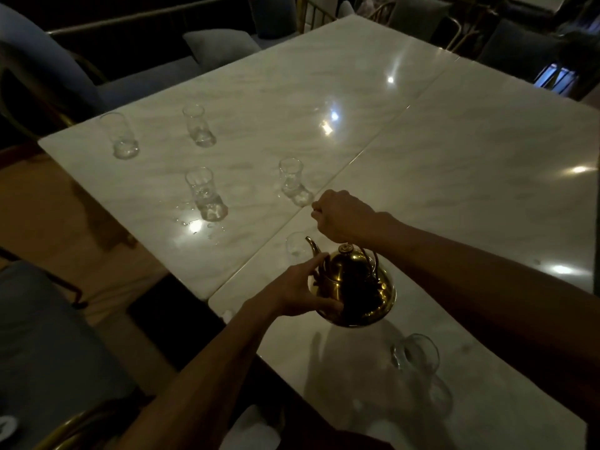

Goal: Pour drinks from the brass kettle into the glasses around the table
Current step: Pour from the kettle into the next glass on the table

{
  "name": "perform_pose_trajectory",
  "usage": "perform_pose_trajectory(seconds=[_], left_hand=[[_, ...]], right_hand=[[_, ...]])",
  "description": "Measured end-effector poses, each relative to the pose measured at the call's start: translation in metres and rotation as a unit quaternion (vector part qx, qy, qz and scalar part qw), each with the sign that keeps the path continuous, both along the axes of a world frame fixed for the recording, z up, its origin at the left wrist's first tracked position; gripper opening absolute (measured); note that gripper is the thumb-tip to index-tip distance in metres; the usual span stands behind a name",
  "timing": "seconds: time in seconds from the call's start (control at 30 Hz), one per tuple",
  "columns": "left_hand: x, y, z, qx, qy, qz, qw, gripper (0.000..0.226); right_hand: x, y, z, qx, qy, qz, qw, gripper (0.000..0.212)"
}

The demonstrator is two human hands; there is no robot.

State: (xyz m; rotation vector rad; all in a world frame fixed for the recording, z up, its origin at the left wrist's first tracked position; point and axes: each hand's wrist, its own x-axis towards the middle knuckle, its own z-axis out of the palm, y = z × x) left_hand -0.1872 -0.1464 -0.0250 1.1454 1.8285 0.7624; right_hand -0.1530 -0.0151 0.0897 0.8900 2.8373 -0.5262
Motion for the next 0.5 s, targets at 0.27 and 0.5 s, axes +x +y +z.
perform_pose_trajectory(seconds=[0.27,0.5], left_hand=[[-0.001,0.003,-0.012,-0.015,-0.038,0.006,0.999,0.107],[-0.004,0.003,-0.016,-0.013,-0.053,0.016,0.998,0.106]], right_hand=[[-0.014,0.007,-0.014,-0.011,-0.060,-0.011,0.998,0.033],[-0.024,0.009,-0.018,0.000,-0.090,0.005,0.996,0.033]])
